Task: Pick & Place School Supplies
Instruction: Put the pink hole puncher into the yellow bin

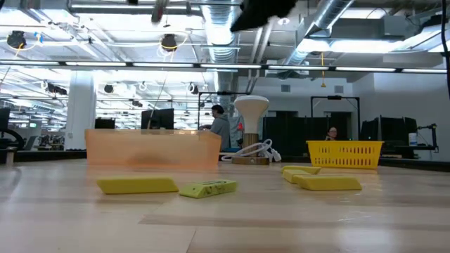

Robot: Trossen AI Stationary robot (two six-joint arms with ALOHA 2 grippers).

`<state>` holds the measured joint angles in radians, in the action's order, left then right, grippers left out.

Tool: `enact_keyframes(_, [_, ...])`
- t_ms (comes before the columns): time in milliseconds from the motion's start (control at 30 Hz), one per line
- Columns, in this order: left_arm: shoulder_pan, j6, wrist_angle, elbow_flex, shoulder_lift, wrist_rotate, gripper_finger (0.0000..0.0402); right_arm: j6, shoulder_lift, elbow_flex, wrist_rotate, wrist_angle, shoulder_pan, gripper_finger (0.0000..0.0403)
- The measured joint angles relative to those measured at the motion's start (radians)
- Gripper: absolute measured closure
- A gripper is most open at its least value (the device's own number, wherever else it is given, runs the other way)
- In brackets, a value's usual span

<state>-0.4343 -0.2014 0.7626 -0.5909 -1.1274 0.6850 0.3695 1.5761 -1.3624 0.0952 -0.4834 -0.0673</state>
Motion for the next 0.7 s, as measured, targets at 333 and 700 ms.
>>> enact_keyframes(333, [0.008,-0.235,0.623,0.230,0.016,-0.440,0.0369,0.007,0.000,0.000,0.144,0.271,-0.026,0.0209])
enact_keyframes(700, [0.064,-0.292,0.804,0.220,-0.055,-0.807,0.0369,-0.038,0.000,0.000,0.364,0.454,-0.030,0.0202])
